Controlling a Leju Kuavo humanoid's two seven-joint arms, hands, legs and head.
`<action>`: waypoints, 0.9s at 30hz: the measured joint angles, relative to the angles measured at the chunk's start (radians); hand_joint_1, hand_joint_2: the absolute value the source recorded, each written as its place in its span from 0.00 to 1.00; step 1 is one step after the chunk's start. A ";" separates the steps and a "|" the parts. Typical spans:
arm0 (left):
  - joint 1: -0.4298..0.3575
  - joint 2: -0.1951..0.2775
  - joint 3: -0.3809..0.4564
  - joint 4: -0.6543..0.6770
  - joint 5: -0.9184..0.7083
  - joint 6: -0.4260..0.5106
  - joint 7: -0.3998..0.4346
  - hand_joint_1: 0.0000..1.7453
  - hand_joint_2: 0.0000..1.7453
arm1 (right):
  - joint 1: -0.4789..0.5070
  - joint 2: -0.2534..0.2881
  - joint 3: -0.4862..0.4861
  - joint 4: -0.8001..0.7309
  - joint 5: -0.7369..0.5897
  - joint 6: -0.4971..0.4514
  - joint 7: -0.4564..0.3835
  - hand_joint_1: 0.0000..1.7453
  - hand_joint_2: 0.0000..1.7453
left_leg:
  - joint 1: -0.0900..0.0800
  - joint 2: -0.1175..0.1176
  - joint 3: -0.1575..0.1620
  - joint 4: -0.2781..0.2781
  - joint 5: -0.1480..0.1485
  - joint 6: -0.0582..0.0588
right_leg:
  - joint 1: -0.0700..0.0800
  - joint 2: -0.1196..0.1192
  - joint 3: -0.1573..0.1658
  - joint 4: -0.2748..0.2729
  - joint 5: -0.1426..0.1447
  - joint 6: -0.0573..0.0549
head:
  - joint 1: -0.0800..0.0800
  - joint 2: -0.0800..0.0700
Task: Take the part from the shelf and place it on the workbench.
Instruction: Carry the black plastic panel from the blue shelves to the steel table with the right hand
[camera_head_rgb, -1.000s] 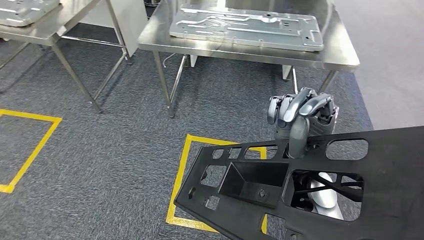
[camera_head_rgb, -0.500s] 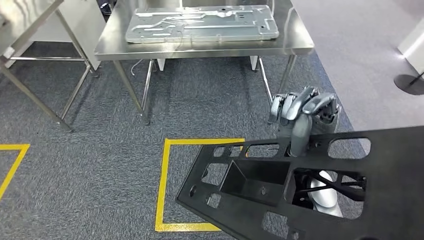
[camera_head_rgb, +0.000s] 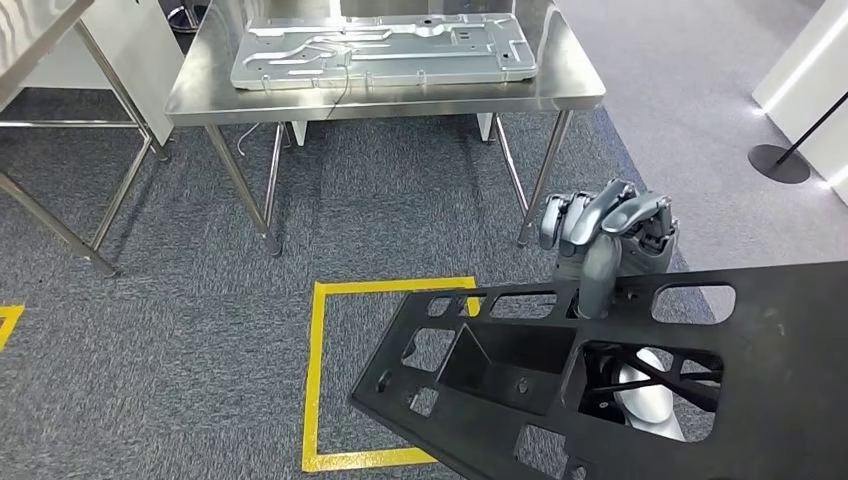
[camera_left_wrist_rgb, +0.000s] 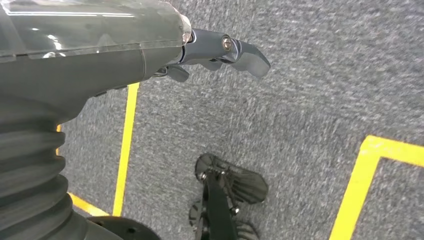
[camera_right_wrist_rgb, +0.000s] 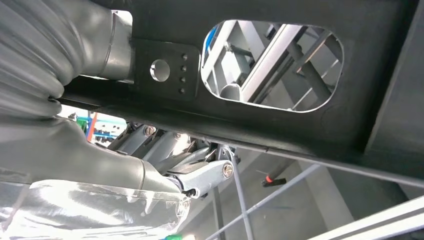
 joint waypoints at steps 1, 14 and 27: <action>0.001 0.000 0.000 0.000 0.000 0.000 0.000 0.00 1.00 | 0.001 0.000 0.001 -0.001 0.002 0.000 0.000 1.00 1.00 | -0.001 0.002 -0.001 0.000 0.000 0.003 | -0.001 -0.007 -0.031 0.066 -0.033 0.003 | 0.000 0.000; 0.000 0.003 0.000 0.000 -0.011 -0.005 0.001 0.00 1.00 | 0.017 0.000 0.009 -0.007 0.013 -0.015 -0.015 1.00 1.00 | -0.005 0.014 0.004 0.033 -0.040 -0.041 | -0.001 -0.026 0.057 -0.099 0.043 -0.035 | 0.000 0.000; 0.002 0.010 0.000 0.000 -0.022 -0.004 0.004 0.00 1.00 | 0.030 0.000 0.010 -0.008 0.014 -0.014 -0.023 1.00 1.00 | -0.011 0.005 -0.041 0.015 0.017 -0.013 | 0.005 -0.003 0.155 -0.104 -0.029 -0.015 | 0.000 0.000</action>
